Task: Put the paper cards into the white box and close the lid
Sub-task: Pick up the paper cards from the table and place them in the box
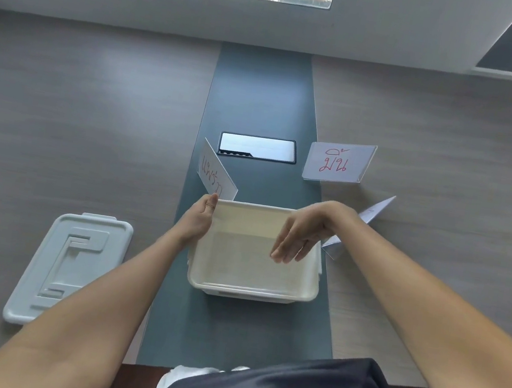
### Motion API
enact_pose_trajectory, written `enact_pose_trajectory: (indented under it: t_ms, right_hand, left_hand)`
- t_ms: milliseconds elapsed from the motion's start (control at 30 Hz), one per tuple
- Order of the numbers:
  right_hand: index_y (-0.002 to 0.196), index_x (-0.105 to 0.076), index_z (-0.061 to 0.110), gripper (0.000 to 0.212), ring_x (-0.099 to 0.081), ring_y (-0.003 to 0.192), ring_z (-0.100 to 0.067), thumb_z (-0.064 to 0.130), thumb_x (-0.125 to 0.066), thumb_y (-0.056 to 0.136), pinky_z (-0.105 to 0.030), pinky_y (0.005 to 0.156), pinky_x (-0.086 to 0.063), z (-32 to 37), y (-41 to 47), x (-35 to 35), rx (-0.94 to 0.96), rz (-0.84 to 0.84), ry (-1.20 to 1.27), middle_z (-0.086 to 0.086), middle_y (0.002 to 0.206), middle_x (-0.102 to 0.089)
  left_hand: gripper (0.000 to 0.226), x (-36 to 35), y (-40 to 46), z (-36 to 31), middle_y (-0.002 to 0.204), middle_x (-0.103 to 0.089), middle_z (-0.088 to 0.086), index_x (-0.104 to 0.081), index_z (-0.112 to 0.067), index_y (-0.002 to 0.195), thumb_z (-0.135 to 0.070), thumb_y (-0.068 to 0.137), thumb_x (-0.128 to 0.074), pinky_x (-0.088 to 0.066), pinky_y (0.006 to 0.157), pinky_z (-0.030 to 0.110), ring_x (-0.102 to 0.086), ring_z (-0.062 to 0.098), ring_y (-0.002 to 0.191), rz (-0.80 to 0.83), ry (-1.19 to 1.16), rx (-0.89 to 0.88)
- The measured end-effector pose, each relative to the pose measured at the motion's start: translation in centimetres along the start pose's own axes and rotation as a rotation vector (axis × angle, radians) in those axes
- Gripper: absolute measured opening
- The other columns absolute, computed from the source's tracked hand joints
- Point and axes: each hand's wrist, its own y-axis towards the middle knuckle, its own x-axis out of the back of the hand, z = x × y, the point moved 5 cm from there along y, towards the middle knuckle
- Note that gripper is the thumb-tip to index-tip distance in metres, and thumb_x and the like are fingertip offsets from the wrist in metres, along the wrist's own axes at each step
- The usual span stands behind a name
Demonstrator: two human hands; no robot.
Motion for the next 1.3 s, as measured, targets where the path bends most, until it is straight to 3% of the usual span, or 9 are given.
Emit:
enact_pose_trajectory:
  t_ms: [233, 367, 533, 633, 767, 867, 1000, 1167, 1300]
  right_hand:
    - [0.126, -0.064, -0.006, 0.040, -0.067, 0.115, -0.029, 0.023, -0.061, 0.098, -0.038, 0.104, -0.053, -2.0, 2.2, -3.4, -0.132, 0.164, 0.033, -0.023, 0.129, -0.067]
    - [0.128, -0.064, -0.005, 0.043, -0.066, 0.122, -0.030, 0.026, -0.059, 0.100, -0.040, 0.109, -0.049, -1.7, 1.1, -1.7, -0.047, 0.106, 0.086, -0.020, 0.127, -0.069]
    - [0.127, -0.066, 0.000, 0.038, -0.070, 0.115, -0.027, 0.025, -0.061, 0.099, -0.039, 0.103, -0.053, -0.8, -2.2, 4.0, 0.295, -0.239, 0.354, -0.014, 0.121, -0.074]
    - [0.127, -0.067, 0.003, 0.040, -0.069, 0.116, -0.024, 0.030, -0.062, 0.098, -0.040, 0.108, -0.050, -1.8, -3.9, 7.0, 0.393, -0.514, 0.487, -0.011, 0.124, -0.073]
    - [0.120, -0.074, 0.015, 0.032, -0.063, 0.122, -0.022, 0.031, -0.059, 0.096, -0.030, 0.105, -0.046, -5.3, -6.3, 9.9, 0.224, -1.253, 0.258, -0.003, 0.128, -0.071]
    - [0.122, -0.072, 0.011, 0.033, -0.052, 0.136, -0.031, 0.022, -0.053, 0.097, -0.041, 0.110, -0.039, -8.2, -5.7, 10.1, 0.121, -1.506, 0.131, -0.010, 0.143, -0.060]
    - [0.150, -0.043, 0.011, 0.055, -0.015, 0.155, -0.033, 0.025, -0.053, 0.098, -0.046, 0.121, -0.018, -11.4, -3.7, 8.5, -0.102, -1.479, 0.038, -0.017, 0.167, -0.016]
    - [0.161, -0.003, 0.008, 0.080, -0.006, 0.156, -0.033, 0.009, -0.053, 0.098, -0.035, 0.118, -0.023, -12.5, -1.7, 5.8, -0.072, -1.395, 0.287, -0.023, 0.167, 0.012]
    - [0.160, 0.011, 0.013, 0.089, -0.001, 0.156, -0.030, -0.013, -0.041, 0.092, -0.030, 0.111, -0.032, -12.3, -0.9, 4.9, -0.063, -1.305, 0.464, -0.016, 0.165, 0.025]
  left_hand:
    - [0.053, 0.1, 0.1, 0.3, 0.127, -0.058, 0.003, -0.051, -0.016, 0.133, -0.052, 0.104, -0.025, -0.040, 0.101, 0.039, -0.054, 0.022, 0.118, 0.015, 0.000, 0.008]
    - [0.055, 0.0, 0.2, 0.2, 0.129, -0.058, 0.004, -0.051, -0.014, 0.134, -0.053, 0.104, -0.025, -0.041, 0.102, 0.039, -0.055, 0.023, 0.119, 0.015, -0.003, 0.008]
    - [0.053, 0.0, 0.2, 0.0, 0.127, -0.059, 0.004, -0.052, -0.014, 0.131, -0.052, 0.104, -0.026, -0.041, 0.100, 0.039, -0.055, 0.023, 0.118, 0.017, -0.005, -0.005]
    - [0.047, 0.0, 0.3, 0.1, 0.123, -0.060, 0.002, -0.053, -0.019, 0.124, -0.052, 0.104, -0.026, -0.041, 0.098, 0.038, -0.056, 0.023, 0.117, 0.023, -0.012, -0.003]
    - [0.046, 0.0, 0.2, 0.1, 0.121, -0.061, 0.002, -0.055, -0.019, 0.121, -0.051, 0.104, -0.026, -0.041, 0.097, 0.037, -0.056, 0.023, 0.116, 0.020, -0.019, -0.005]
    - [0.046, 0.0, 0.1, 0.1, 0.120, -0.062, 0.002, -0.055, -0.017, 0.119, -0.050, 0.105, -0.026, -0.040, 0.096, 0.036, -0.056, 0.021, 0.114, 0.017, -0.004, -0.005]
    - [0.047, 0.1, 0.3, 0.4, 0.121, -0.062, 0.002, -0.055, -0.018, 0.120, -0.052, 0.104, -0.026, -0.042, 0.101, 0.041, -0.057, 0.023, 0.115, 0.016, 0.006, -0.001]
    - [0.048, 0.1, 0.4, 0.4, 0.122, -0.062, 0.003, -0.055, -0.017, 0.121, -0.052, 0.104, -0.026, -0.043, 0.102, 0.042, -0.058, 0.022, 0.115, 0.010, 0.011, -0.008]
    - [0.049, 0.1, 0.3, 0.3, 0.120, -0.062, 0.002, -0.055, -0.016, 0.121, -0.052, 0.104, -0.026, -0.043, 0.099, 0.040, -0.058, 0.022, 0.113, 0.016, 0.011, -0.007]
